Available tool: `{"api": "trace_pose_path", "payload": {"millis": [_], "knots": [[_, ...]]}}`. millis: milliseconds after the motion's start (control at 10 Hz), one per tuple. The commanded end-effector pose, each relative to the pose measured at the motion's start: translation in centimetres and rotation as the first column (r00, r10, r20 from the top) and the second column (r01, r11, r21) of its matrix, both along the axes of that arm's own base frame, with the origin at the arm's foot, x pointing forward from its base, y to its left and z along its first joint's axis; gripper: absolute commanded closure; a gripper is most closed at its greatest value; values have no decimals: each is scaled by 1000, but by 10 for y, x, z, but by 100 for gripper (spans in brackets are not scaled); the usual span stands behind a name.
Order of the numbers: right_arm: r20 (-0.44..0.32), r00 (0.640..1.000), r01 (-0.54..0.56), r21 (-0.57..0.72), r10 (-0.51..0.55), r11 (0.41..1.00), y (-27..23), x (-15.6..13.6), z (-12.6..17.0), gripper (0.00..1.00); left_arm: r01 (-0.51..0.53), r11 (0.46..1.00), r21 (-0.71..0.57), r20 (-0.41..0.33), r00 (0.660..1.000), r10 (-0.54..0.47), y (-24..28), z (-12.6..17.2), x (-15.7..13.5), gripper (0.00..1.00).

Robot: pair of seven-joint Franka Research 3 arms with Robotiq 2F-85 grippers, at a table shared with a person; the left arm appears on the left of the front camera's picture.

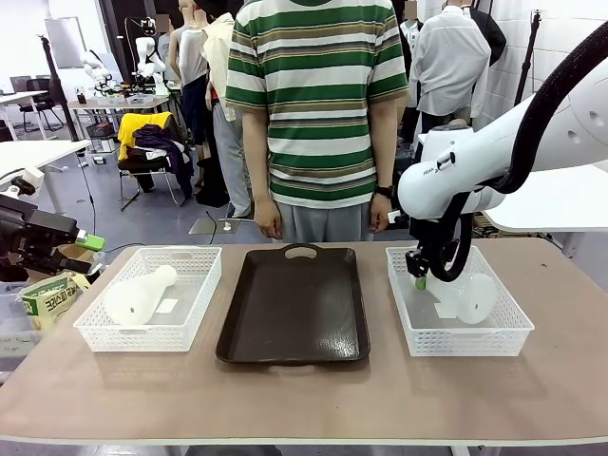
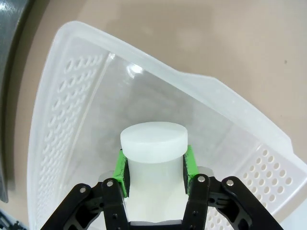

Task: Prepare the laboratory tools.
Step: Pick up the Big flask that the person points to, then while moving the picked Big flask to the Handle tray indicated by the person, stop as directed by the person.

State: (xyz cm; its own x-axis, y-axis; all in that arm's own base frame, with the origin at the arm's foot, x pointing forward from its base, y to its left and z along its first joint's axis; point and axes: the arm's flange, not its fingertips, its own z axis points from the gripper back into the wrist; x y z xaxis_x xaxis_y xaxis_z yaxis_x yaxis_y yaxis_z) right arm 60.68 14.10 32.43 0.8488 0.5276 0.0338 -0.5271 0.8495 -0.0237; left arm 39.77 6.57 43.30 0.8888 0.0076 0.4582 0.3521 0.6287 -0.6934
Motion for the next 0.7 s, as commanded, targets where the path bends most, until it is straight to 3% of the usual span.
{"api": "trace_pose_path", "payload": {"millis": [0,600], "knots": [[9,1000,-14,3,14,1000,4,0,0,100,2,1000,-17,13,1000,-2,1,0,1,0],[9,1000,-14,3,14,1000,4,0,0,100,2,1000,-17,13,1000,-2,1,0,1,0]]}}
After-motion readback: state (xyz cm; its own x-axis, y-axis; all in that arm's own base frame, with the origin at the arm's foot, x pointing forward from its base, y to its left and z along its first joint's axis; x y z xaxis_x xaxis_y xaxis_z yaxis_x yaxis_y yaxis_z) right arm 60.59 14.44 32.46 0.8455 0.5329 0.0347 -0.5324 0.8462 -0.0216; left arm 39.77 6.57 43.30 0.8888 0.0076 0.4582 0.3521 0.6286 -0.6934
